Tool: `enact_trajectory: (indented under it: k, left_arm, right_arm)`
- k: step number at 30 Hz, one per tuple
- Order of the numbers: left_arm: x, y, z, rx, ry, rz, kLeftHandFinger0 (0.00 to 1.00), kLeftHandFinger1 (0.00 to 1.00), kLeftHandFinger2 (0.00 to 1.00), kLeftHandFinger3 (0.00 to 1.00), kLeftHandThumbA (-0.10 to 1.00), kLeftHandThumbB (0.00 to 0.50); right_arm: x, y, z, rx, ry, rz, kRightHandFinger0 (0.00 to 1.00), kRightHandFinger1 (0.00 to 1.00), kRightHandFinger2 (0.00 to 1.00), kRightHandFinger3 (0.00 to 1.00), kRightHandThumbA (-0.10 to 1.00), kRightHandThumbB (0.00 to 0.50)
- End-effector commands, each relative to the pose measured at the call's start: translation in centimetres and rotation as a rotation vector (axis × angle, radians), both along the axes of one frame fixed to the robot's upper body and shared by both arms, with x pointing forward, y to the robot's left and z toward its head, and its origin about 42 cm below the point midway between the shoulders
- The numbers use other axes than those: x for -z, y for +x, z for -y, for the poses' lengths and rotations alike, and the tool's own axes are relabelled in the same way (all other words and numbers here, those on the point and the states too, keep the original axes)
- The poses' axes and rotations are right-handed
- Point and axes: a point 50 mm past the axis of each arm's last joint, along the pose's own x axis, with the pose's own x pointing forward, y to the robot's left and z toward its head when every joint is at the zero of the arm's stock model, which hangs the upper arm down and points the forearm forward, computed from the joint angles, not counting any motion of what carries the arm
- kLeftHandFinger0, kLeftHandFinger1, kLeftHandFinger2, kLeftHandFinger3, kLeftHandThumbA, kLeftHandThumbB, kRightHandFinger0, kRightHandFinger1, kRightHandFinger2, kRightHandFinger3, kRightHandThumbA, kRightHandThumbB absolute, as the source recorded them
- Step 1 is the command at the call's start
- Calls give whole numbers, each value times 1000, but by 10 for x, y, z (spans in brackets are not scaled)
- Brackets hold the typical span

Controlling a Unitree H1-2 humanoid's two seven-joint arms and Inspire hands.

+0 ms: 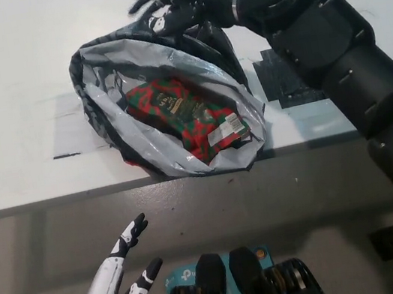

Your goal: The robot uses its right hand to pick up a bag of coffee beans and puts it in the black plastic bag, then the robot grabs the top of the bag and lifts it.

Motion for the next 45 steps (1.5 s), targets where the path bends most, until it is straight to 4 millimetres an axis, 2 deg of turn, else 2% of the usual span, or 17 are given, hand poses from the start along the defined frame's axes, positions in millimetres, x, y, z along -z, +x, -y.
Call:
enact_trajectory:
  k: [1, 2, 3, 5, 6, 7, 14, 22, 26, 28, 30, 34, 40, 42, 43, 44, 45]
  left_arm:
    - [-8, 5, -2, 34, 26, 15, 1000, 1000, 1000, 1000, 934, 190]
    - [-9, 5, -2, 35, 24, 12, 1000, 1000, 1000, 1000, 934, 190]
    - [-9, 5, -2, 36, 25, 12, 1000, 1000, 1000, 1000, 934, 190]
    - [-10, 6, -2, 38, 29, 15, 1000, 1000, 1000, 1000, 930, 185]
    - [-11, 6, -3, 39, 31, 15, 1000, 1000, 1000, 1000, 931, 186]
    - [-12, 7, -3, 38, 37, 15, 1000, 1000, 1000, 1000, 934, 184]
    - [-11, 7, -1, 35, 38, 12, 1000, 1000, 1000, 1000, 941, 188]
    - [-12, 9, -1, 33, 55, 19, 1000, 1000, 1000, 1000, 957, 188]
    - [-13, 9, -1, 32, 57, 13, 1000, 1000, 1000, 1000, 962, 179]
    - [-13, 9, -2, 33, 55, 15, 1000, 1000, 1000, 1000, 960, 179]
    - [-13, 10, -2, 33, 53, 16, 1000, 1000, 1000, 1000, 960, 183]
    - [-13, 11, -1, 34, 56, 20, 1000, 1000, 1000, 1000, 972, 189]
    - [-14, 14, -1, 38, 51, 20, 1000, 1000, 1000, 1000, 949, 175]
    - [-13, 13, 0, 37, 47, 17, 1000, 1000, 1000, 1000, 947, 176]
    - [-13, 13, -1, 39, 47, 18, 1000, 1000, 1000, 1000, 953, 181]
    - [-13, 13, -1, 41, 47, 20, 1000, 1000, 1000, 1000, 957, 182]
    - [-12, 13, -1, 41, 47, 21, 1000, 1000, 1000, 1000, 957, 182]
  right_arm:
    - [-38, 1, 11, 88, -201, 236, 1000, 1000, 1000, 1000, 524, 271]
    - [-36, 0, 14, 100, -322, 303, 1000, 1000, 1000, 1000, 654, 313]
    - [-35, 0, 15, 105, -373, 330, 1000, 1000, 1000, 1000, 654, 313]
    - [-22, -4, 23, 143, -493, 416, 1000, 1000, 1000, 1000, 728, 372]
    - [-19, -5, 25, 153, -507, 432, 1000, 1000, 1000, 1000, 728, 376]
    - [-10, -8, 29, 172, -518, 442, 1000, 1000, 1000, 1000, 734, 413]
    - [22, -24, 39, 208, -508, 428, 1000, 1000, 1000, 1000, 735, 462]
    - [59, -55, 44, 219, -441, 389, 1000, 1000, 1000, 1000, 701, 448]
    - [63, -62, 46, 217, -425, 368, 1000, 1000, 1000, 1000, 692, 432]
    - [62, -64, 47, 219, -412, 363, 1000, 1000, 1000, 1000, 660, 418]
    - [57, -65, 48, 225, -391, 372, 1000, 1000, 1000, 1000, 569, 393]
    - [50, -66, 53, 224, -340, 380, 1000, 1000, 1000, 1000, 521, 370]
    - [42, -66, 54, 231, -314, 373, 1000, 1000, 1000, 1000, 474, 377]
    - [43, -66, 53, 234, -308, 366, 824, 1000, 1000, 1000, 458, 375]
    - [43, -65, 53, 235, -309, 366, 647, 787, 935, 1000, 419, 341]
    - [44, -63, 53, 242, -307, 360, 440, 561, 688, 1000, 374, 322]
    - [44, -63, 53, 247, -305, 356, 440, 561, 688, 1000, 374, 322]
